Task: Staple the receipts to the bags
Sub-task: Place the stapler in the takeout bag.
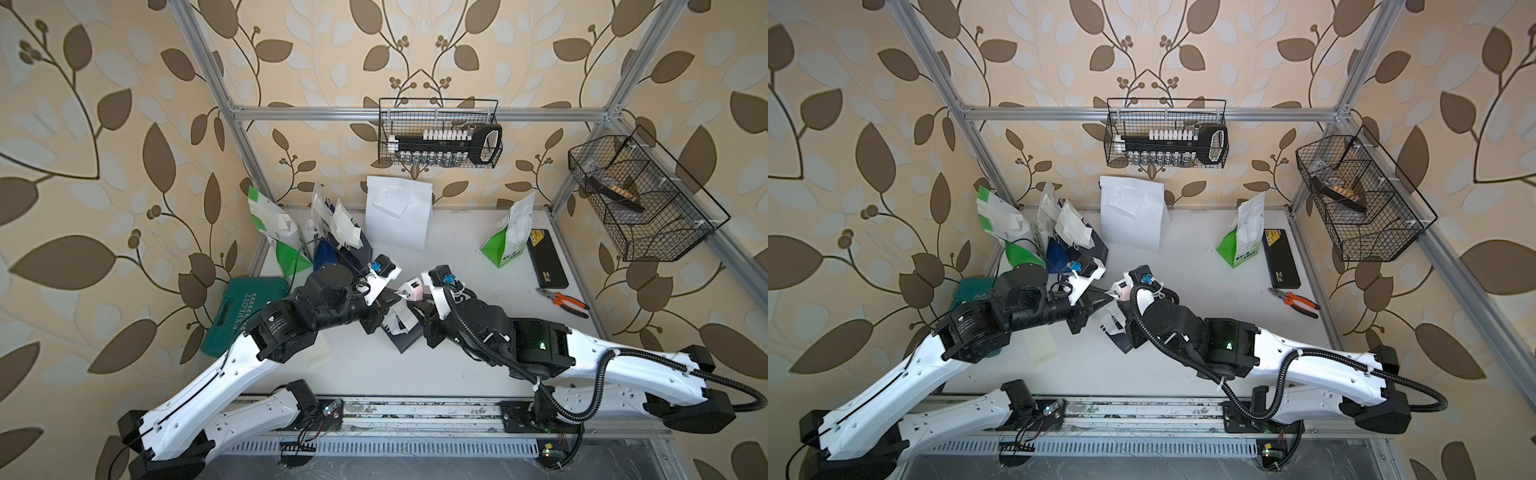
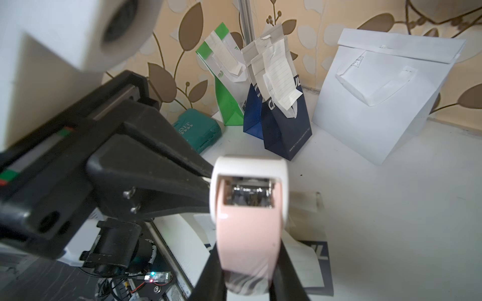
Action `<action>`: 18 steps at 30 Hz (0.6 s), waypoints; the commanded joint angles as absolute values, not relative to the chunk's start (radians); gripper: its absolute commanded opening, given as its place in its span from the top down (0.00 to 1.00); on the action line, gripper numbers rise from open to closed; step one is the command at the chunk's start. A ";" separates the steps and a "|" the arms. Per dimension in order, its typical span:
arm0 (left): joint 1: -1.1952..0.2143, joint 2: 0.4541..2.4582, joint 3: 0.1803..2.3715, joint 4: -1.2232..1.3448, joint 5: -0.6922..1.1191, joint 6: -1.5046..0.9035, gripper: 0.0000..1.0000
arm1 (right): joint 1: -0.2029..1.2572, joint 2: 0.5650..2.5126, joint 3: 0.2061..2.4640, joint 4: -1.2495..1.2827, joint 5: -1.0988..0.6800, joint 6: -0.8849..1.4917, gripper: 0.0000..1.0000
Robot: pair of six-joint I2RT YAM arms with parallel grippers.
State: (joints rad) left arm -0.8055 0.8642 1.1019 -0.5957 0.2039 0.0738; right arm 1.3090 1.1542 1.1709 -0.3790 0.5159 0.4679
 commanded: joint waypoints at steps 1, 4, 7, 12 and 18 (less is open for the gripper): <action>-0.810 0.833 1.121 -0.372 0.273 0.090 1.00 | 1.332 1.187 1.168 -0.401 0.431 0.494 0.89; -0.810 0.821 1.113 -0.353 0.301 0.079 1.00 | 1.332 1.206 1.166 -0.396 0.464 0.513 0.88; -0.811 0.816 1.111 -0.341 0.341 0.077 1.00 | 1.333 1.222 1.178 -0.392 0.470 0.498 0.85; -0.811 0.824 1.134 -0.359 0.349 0.089 1.00 | 1.343 1.287 1.300 -0.538 0.445 0.469 0.79; -0.810 0.823 1.137 -0.353 0.343 0.104 1.00 | 1.362 1.264 1.247 -0.476 0.404 0.444 0.57</action>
State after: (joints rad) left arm -0.8055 0.8368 1.0851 -0.5240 0.2806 0.0818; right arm 1.3430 1.2526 1.2755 -0.4637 0.4858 0.4656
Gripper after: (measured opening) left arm 0.057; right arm 0.420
